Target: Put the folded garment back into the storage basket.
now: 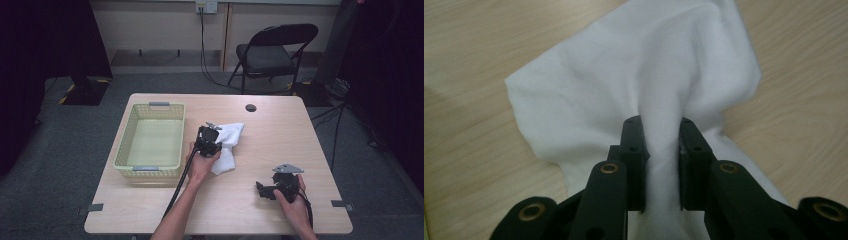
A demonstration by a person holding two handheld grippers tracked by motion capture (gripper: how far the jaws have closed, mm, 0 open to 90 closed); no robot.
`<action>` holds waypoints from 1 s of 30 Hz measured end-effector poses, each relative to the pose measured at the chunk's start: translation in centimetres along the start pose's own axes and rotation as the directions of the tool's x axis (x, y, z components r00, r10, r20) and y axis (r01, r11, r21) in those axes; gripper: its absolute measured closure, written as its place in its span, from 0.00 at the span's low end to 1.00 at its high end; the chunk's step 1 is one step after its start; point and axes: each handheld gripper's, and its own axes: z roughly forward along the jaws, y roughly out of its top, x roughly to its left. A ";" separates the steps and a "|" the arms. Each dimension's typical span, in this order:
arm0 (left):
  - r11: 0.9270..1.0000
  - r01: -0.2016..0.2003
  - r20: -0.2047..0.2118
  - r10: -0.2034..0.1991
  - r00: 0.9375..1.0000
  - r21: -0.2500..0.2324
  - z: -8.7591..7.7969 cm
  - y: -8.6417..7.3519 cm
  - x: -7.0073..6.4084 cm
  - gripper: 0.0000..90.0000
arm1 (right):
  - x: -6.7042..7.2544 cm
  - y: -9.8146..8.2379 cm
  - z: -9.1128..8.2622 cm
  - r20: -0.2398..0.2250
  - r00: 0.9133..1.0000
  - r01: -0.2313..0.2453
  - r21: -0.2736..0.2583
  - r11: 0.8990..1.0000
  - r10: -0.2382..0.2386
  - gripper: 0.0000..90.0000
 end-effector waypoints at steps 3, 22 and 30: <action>1.000 -0.008 0.000 0.008 1.000 -0.005 -0.3 0.2 -0.1 0.86 | 0.0 0.0 0.0 0.000 1.000 -0.001 0.000 1.000 0.001 0.00; 0.999 -0.022 0.019 0.023 1.000 -0.049 -2.6 1.4 0.0 0.86 | 0.0 0.0 0.0 0.001 1.000 -0.003 0.000 1.000 0.003 0.00; 0.997 -0.027 0.017 0.028 0.999 -0.065 -3.5 1.5 0.2 0.86 | 0.0 0.0 0.0 0.002 1.000 -0.003 0.000 1.000 0.003 0.00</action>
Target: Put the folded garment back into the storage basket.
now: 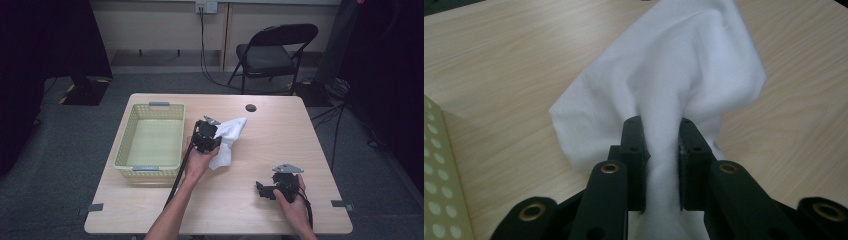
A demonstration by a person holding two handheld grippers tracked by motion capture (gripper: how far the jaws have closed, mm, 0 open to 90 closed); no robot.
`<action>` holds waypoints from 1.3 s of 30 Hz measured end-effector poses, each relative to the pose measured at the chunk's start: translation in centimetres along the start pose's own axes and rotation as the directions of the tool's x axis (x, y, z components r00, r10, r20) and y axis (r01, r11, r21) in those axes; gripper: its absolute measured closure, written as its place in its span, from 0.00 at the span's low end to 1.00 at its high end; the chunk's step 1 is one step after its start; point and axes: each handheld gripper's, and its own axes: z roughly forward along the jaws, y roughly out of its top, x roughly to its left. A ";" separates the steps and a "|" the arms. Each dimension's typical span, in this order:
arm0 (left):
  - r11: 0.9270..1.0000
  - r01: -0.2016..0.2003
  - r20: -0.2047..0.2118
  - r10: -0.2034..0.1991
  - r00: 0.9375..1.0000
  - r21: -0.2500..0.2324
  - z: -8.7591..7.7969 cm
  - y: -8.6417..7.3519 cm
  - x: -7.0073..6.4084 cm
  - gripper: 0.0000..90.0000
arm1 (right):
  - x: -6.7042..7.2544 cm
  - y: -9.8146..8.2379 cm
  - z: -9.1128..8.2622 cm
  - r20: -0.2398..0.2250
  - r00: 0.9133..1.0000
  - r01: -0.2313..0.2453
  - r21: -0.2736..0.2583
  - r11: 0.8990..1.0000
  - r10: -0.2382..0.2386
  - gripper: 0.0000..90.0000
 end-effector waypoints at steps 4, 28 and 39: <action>1.000 0.015 0.000 -0.015 1.000 -0.005 -0.4 0.1 0.4 0.86 | 0.0 0.0 0.0 0.000 1.000 0.001 0.000 1.000 -0.001 0.00; 0.998 -0.015 -0.007 0.014 1.000 -0.067 -4.2 2.1 2.3 0.86 | 0.0 0.0 0.0 0.000 1.000 0.000 0.000 1.000 0.000 0.00; 0.995 -0.032 -0.013 0.031 0.999 -0.091 -6.0 2.9 2.1 0.86 | 0.0 0.0 0.0 0.001 1.000 0.000 0.000 1.000 0.000 0.00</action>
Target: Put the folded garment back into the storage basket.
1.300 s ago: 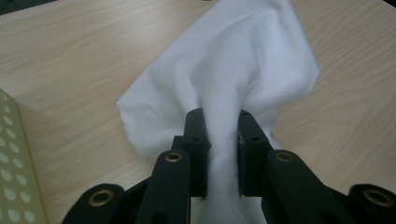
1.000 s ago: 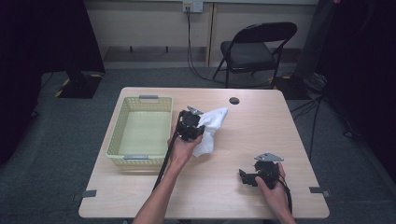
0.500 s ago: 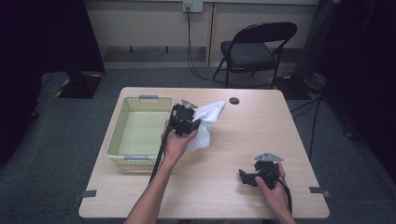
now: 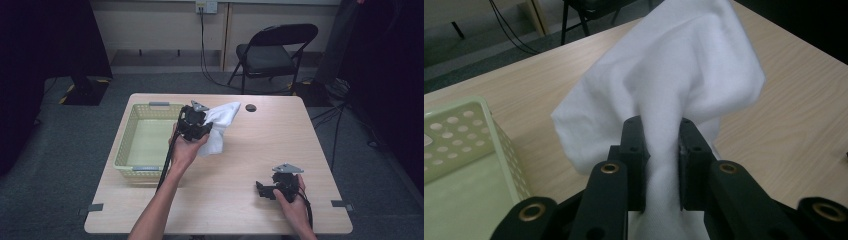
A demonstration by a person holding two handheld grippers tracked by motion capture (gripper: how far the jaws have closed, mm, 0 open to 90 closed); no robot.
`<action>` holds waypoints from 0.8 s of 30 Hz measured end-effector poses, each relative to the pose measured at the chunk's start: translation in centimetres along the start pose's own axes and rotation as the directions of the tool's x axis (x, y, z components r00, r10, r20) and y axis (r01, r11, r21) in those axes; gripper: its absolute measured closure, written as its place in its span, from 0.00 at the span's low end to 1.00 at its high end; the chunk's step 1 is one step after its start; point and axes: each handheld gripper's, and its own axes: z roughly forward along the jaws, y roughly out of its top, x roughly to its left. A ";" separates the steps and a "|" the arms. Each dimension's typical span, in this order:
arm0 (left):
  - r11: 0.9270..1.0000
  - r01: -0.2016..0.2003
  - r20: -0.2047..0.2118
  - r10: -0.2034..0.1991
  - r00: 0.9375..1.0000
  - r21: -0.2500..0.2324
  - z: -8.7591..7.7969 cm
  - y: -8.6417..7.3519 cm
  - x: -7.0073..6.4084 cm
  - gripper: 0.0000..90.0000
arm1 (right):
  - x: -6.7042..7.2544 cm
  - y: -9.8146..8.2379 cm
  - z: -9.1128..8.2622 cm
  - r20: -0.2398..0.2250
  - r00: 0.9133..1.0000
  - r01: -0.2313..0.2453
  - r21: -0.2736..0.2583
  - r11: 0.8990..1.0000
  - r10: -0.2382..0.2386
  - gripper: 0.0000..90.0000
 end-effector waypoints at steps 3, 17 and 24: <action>1.000 -0.003 -0.004 0.003 1.000 -0.005 -0.4 0.2 0.0 0.86 | 0.0 0.0 0.0 0.000 1.000 0.001 -0.001 1.000 -0.001 0.00; 1.000 -0.004 -0.034 0.003 0.999 -0.026 -2.2 0.8 1.3 0.86 | 0.0 0.0 0.0 0.000 1.000 0.000 0.000 1.000 0.000 0.00; 1.000 0.008 -0.050 -0.009 0.999 -0.027 -2.9 0.5 2.3 0.86 | 0.0 0.0 0.0 0.001 1.000 -0.001 0.000 1.000 0.001 0.00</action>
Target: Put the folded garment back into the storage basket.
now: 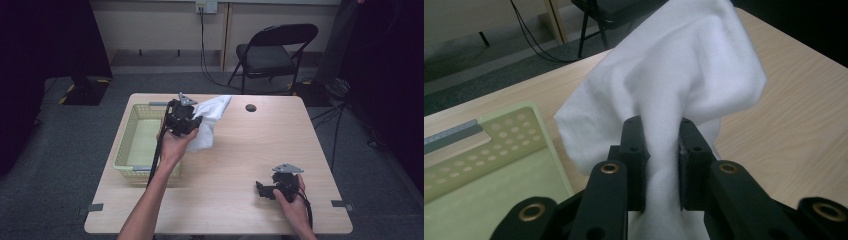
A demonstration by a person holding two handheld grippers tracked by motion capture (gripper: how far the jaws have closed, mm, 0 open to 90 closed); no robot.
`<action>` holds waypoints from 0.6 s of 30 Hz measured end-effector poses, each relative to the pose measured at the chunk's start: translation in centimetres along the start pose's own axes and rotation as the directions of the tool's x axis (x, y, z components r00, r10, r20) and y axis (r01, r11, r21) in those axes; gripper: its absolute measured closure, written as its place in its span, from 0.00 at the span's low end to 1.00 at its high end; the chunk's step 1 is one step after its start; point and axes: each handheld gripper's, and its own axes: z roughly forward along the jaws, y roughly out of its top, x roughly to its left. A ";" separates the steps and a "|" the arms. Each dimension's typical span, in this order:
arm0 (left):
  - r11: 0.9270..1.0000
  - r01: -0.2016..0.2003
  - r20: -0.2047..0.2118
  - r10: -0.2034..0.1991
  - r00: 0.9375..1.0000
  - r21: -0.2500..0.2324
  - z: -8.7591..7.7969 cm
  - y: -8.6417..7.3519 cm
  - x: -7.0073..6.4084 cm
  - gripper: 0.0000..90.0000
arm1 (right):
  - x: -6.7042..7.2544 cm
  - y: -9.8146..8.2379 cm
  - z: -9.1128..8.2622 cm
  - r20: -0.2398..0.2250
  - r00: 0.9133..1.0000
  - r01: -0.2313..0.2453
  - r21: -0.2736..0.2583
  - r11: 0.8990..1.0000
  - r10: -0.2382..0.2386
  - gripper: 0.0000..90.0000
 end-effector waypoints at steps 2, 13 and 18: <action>1.000 0.007 -0.002 -0.007 1.000 -0.004 -0.1 -0.1 0.3 0.86 | 0.0 0.0 0.0 0.000 1.000 0.000 0.000 1.000 0.000 0.00; 1.000 0.010 -0.027 -0.010 1.000 0.000 -0.6 -0.6 1.4 0.86 | 0.0 0.0 0.0 0.001 1.000 -0.001 0.000 1.000 0.001 0.00; 1.000 0.021 -0.037 -0.021 0.999 0.001 -0.8 -0.8 1.9 0.86 | 0.0 0.0 0.0 0.001 1.000 0.000 0.000 1.000 0.000 0.00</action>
